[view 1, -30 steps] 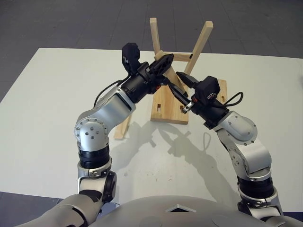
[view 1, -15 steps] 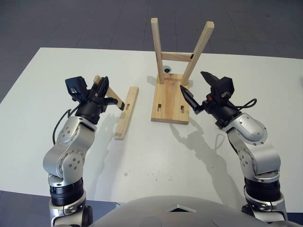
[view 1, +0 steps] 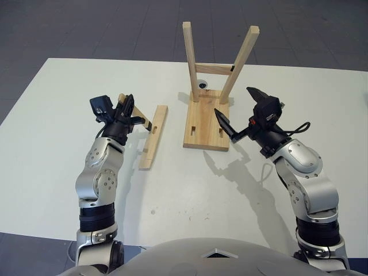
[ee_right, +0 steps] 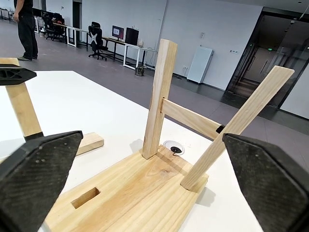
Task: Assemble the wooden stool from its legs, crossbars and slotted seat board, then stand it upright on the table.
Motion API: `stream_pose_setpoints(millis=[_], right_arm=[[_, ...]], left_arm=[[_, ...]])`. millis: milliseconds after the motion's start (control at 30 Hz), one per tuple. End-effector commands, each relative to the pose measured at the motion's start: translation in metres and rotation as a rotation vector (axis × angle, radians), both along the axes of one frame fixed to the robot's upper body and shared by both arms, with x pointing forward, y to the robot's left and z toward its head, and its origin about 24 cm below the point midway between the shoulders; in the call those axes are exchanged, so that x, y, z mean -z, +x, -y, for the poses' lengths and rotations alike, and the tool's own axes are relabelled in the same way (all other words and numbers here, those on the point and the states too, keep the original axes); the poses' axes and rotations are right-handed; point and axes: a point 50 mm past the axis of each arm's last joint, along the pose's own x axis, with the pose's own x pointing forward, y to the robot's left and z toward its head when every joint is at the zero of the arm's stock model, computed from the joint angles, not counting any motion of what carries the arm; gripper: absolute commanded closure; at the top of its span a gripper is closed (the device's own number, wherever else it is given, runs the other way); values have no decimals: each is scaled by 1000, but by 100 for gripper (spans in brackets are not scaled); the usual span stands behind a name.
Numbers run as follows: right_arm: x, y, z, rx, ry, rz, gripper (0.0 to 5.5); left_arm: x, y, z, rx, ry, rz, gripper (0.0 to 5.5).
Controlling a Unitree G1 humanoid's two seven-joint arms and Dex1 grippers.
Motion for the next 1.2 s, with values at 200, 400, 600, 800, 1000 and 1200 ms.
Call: stream_pose_setpoints(millis=[200, 400, 600, 800, 1000, 1200], right_arm=[[4, -2, -2, -1, -12, -9, 10], [3, 0, 0, 3, -21, -9, 10], [4, -1, -1, 1, -22, -13, 10], [5, 0, -2, -4, -21, -12, 10], [4, -1, -1, 6, -25, -10, 10], [5, -1, -2, 2, -30, -11, 10]], left_arm=[[9, 1, 10, 66, -15, -21, 508], [16, -1, 10, 67, -2, -45, 508], [12, -2, 3, 43, 7, -31, 508], [12, -1, 0, 39, 28, -30, 508], [20, 0, 7, 59, 24, -53, 508], [18, 0, 11, 67, 26, -45, 508]])
